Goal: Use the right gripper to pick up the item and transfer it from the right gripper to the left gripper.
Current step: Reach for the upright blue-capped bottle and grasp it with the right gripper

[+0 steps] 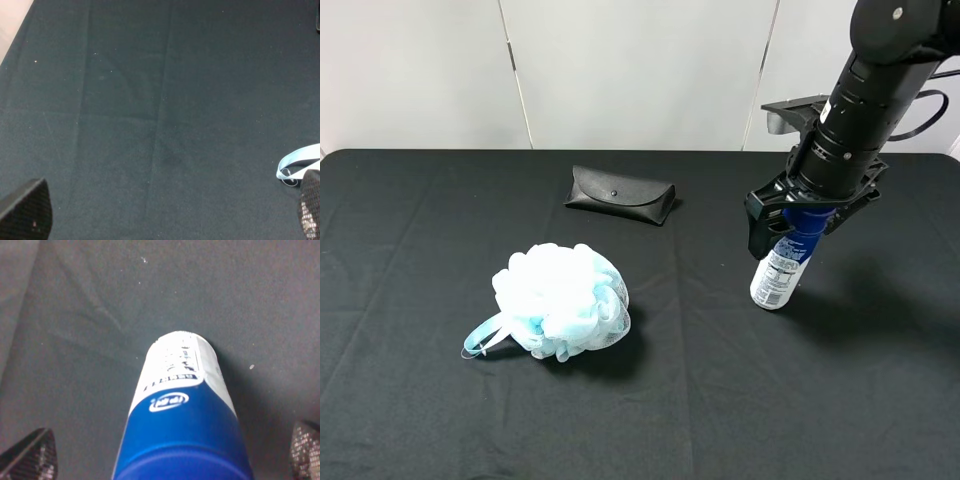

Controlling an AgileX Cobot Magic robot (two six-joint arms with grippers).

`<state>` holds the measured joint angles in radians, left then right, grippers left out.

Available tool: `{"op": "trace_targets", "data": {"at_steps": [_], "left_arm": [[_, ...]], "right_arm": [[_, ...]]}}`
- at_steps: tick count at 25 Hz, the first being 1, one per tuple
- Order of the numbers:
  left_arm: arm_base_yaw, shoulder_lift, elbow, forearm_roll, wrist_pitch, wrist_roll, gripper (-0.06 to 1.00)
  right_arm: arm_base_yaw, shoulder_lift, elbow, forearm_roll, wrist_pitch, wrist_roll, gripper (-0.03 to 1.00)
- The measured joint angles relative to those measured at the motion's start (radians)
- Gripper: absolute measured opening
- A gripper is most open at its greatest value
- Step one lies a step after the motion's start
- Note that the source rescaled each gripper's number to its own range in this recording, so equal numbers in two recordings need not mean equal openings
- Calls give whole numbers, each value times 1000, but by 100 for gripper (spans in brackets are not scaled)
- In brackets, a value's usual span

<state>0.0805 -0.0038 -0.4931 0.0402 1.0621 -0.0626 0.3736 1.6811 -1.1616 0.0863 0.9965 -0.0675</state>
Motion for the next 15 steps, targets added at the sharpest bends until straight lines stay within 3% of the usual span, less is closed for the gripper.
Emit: {"op": "trace_targets", "data": {"at_steps": [9,10,11,12,13,15], "left_arm": [[0,0,0,0,0,0,96],[0,0,0,0,0,0,96],[0,0,0,0,0,0,96],[0,0,0,0,0,0,96],[0,0,0,0,0,0,96],[0,0,0,0,0,0,96]], "right_arm": [[0,5,1,-7,-4,0,99],[0,5,1,-7,-3,0,86],[0,5,1,-7,-2,0,64],[0,5,1,-7,-1,0,23],[0,5,1,-15,0,1,2],[0,5,1,-18,0,0,0]]}}
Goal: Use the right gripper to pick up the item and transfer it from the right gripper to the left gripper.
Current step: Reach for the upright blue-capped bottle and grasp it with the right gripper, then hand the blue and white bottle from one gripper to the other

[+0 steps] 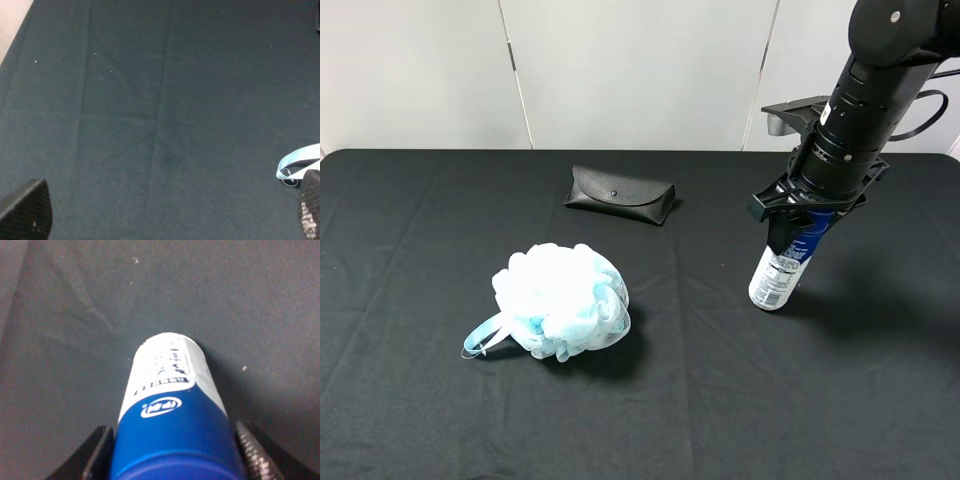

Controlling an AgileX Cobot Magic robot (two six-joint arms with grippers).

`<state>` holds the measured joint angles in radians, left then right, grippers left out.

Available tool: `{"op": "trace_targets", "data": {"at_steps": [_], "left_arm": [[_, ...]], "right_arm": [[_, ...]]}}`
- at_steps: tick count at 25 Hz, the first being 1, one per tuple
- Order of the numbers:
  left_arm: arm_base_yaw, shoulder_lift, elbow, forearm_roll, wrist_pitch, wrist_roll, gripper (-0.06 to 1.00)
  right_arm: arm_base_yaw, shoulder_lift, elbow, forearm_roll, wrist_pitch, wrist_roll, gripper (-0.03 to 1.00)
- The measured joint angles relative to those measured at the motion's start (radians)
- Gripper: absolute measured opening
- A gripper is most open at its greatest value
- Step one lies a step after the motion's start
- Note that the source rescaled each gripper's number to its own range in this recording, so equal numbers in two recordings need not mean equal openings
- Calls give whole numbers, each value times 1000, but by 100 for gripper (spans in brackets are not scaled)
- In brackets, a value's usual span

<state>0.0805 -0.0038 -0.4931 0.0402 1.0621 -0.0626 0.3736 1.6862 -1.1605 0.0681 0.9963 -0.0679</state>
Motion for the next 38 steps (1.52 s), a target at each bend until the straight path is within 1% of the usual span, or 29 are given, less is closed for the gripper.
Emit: {"op": "trace_targets", "data": {"at_steps": [12,19,24,28,31,38], "left_arm": [[0,0,0,0,0,0,96],[0,0,0,0,0,0,96],[0,0,0,0,0,0,96],[0,0,0,0,0,0,96],[0,0,0,0,0,0,96],[0,0,0,1,0,0,96]], "right_arm": [[0,0,-4,0,5,0,0],[0,-10,-118,-1,105,0,0],[0,-27,-211,-1,200,0,0],[0,-32,-257,4,214,4,0],[0,-32,-260,31,215,5,0],[0,-32,-260,155,216,-7,0]]}}
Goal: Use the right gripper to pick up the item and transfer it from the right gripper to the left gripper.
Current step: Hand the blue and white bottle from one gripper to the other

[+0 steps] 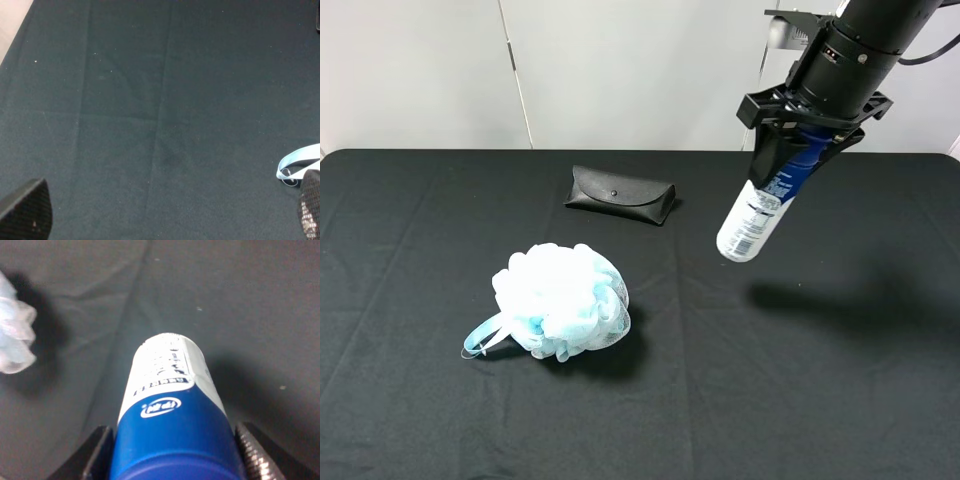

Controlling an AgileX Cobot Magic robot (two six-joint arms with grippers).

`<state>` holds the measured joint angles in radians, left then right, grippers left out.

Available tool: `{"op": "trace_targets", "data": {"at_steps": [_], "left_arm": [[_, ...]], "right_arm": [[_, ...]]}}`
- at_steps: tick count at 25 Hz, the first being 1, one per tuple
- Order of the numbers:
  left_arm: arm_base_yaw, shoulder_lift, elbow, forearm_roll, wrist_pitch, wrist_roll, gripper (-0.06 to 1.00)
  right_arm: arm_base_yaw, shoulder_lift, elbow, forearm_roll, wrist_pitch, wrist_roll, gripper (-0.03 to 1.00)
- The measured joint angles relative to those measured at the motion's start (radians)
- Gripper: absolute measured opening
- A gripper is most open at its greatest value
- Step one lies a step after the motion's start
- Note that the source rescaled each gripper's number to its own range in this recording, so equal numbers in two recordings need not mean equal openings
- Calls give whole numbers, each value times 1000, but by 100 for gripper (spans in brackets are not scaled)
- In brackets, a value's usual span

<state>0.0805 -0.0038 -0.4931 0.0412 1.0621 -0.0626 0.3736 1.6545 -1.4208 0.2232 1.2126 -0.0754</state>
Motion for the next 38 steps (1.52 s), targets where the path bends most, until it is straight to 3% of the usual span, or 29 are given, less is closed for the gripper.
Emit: {"op": "trace_targets", "data": {"at_steps": [12,25,38], "left_arm": [[0,0,0,7,0,0,96],[0,0,0,10,0,0,96],[0,0,0,10,0,0,96]], "right_arm": [[0,0,0,191,1,-92,0],[0,0,0,475,-12,-228,0],[0,0,0,507,-26,-330,0]]}}
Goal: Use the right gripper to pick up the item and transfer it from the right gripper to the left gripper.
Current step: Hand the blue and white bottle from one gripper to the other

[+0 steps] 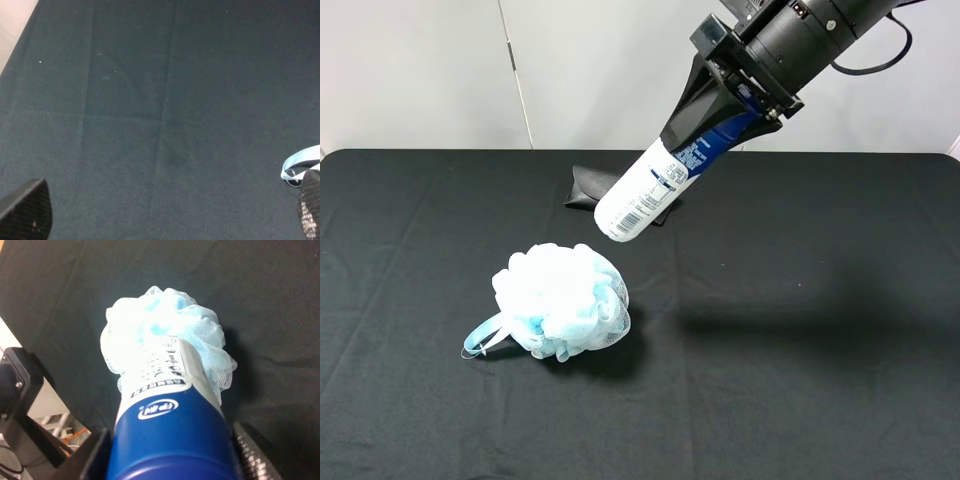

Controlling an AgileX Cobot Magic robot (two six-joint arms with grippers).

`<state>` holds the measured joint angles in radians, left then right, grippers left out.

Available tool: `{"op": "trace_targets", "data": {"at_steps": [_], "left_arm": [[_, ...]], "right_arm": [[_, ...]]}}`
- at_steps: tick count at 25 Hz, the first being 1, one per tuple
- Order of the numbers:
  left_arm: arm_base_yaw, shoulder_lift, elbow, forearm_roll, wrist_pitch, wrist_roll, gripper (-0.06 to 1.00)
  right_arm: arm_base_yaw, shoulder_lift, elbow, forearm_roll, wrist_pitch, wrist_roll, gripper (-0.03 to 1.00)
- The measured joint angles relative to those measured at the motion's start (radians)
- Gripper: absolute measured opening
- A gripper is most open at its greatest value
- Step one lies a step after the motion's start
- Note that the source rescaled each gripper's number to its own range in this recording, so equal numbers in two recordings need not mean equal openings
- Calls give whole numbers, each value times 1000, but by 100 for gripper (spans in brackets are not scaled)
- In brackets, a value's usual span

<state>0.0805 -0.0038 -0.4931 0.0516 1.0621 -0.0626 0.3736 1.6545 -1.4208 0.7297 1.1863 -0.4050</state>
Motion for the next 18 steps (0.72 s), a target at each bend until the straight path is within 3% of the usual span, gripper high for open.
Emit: {"op": "trace_targets", "data": {"at_steps": [7,11,18], "left_arm": [[0,0,-13,-1,-19,30,96],[0,54,-48,-52,-23,141,96],[0,228,-83,-218,-63,389,96]], "right_arm": [[0,0,0,14,-1,-146,0],[0,0,0,66,1,-215,0],[0,0,0,89,6,-262,0]]}}
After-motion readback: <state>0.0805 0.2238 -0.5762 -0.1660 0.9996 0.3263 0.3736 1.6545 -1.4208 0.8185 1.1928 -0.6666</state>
